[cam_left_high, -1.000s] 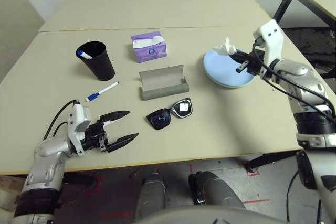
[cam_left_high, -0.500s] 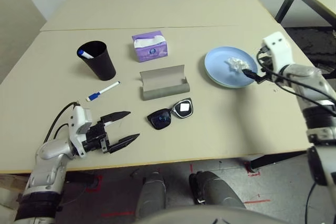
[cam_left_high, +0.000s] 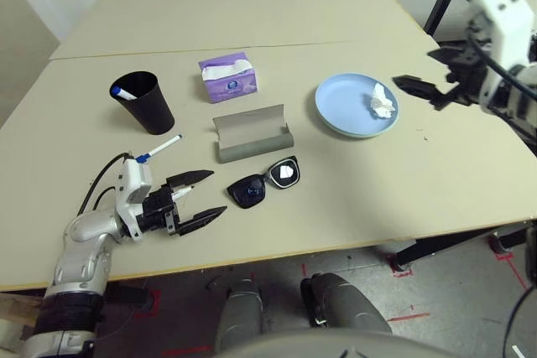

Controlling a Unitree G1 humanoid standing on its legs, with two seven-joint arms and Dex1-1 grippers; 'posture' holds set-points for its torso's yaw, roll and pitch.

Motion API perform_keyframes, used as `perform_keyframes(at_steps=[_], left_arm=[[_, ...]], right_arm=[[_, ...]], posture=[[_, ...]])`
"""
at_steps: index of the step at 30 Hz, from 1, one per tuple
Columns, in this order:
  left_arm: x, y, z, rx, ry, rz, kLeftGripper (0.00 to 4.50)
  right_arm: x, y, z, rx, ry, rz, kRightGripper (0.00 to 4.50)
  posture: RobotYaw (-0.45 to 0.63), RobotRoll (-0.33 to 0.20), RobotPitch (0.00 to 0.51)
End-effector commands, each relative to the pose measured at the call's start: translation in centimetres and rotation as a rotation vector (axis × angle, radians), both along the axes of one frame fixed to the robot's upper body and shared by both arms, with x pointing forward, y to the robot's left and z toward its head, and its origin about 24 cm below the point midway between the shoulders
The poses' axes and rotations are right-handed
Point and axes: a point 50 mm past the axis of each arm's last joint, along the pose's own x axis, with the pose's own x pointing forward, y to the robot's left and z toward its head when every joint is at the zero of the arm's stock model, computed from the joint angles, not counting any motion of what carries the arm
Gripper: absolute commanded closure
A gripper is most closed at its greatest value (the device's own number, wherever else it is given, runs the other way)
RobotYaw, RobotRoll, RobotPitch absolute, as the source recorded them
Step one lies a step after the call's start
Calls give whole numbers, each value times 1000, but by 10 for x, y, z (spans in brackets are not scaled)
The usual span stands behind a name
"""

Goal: Organize and tidy the items on the table.

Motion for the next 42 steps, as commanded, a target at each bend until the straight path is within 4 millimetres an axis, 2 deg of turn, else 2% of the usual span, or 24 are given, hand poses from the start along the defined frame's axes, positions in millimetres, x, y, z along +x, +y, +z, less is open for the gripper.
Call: perform_keyframes(at_steps=[1,7,11,14,18,22,27,33,42], left_arm=[[1,2,-2,23,7,-14,0],[0,15,-10,29,14,3,0],[0,21,-15,35,18,14,0],[-1,22,-21,37,20,17,0],[2,20,-23,44,16,13,0],[10,15,-21,43,2,7,0],[13,14,-19,40,-5,5,0],[10,14,-20,38,0,-2,0],[2,8,-16,32,1,-9,0]], right_arm=[[-6,39,-10,-166,19,203,38],[-9,76,-17,-350,40,469,38],[-11,88,-21,-487,71,589,38],[-4,95,-23,-595,89,619,38],[5,115,-22,-641,79,629,38],[3,137,-35,-646,122,678,38],[-5,159,-65,-620,210,732,38],[-9,165,-93,-639,261,776,38],[1,178,-99,-653,216,835,38]], posture=[[-103,0,114],[-98,0,113],[-108,0,110],[-111,0,107],[-115,0,101],[-115,0,101],[-113,0,105],[-102,0,116],[-82,0,128]])
